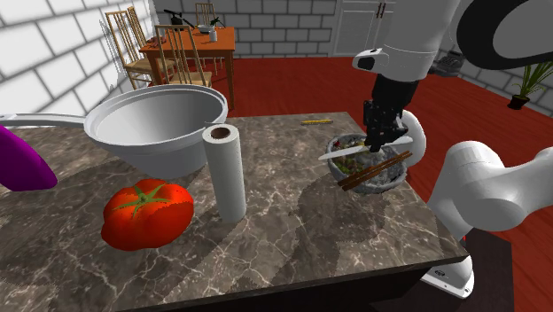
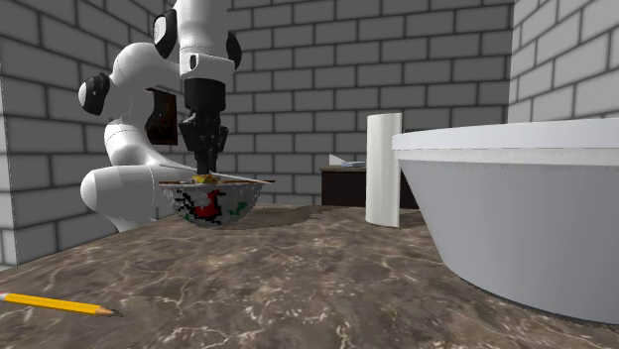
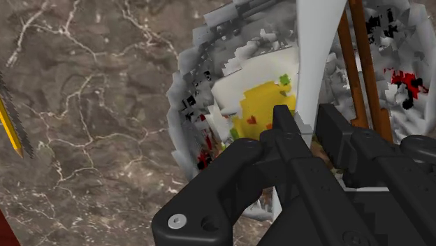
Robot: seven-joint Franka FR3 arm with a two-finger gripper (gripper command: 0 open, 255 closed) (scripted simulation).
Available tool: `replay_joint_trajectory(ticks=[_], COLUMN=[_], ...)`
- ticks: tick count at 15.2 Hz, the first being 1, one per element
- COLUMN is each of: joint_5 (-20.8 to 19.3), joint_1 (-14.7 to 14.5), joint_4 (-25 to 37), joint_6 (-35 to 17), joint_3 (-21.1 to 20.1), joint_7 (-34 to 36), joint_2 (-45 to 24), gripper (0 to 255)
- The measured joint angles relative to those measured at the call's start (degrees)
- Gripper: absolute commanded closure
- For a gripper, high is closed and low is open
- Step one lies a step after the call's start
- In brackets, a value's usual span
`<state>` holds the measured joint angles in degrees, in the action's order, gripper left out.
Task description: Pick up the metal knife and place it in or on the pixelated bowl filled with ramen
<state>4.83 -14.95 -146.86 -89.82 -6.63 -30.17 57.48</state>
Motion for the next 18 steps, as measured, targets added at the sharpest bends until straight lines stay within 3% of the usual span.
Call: replay_joint_trajectory(ticks=[1,7,12,18], joint_5=[0.0,0.0,-0.5,-0.5], joint_1=[0.0,0.0,0.3,0.3], joint_4=[0.0,0.0,7.8,8.6], joint_6=[0.0,0.0,5.2,6.1], joint_3=[0.0,0.0,0.4,0.4], joint_7=[0.0,0.0,0.1,0.1], joint_2=[0.0,0.0,-2.5,-2.6], gripper=[0,0,0,0])
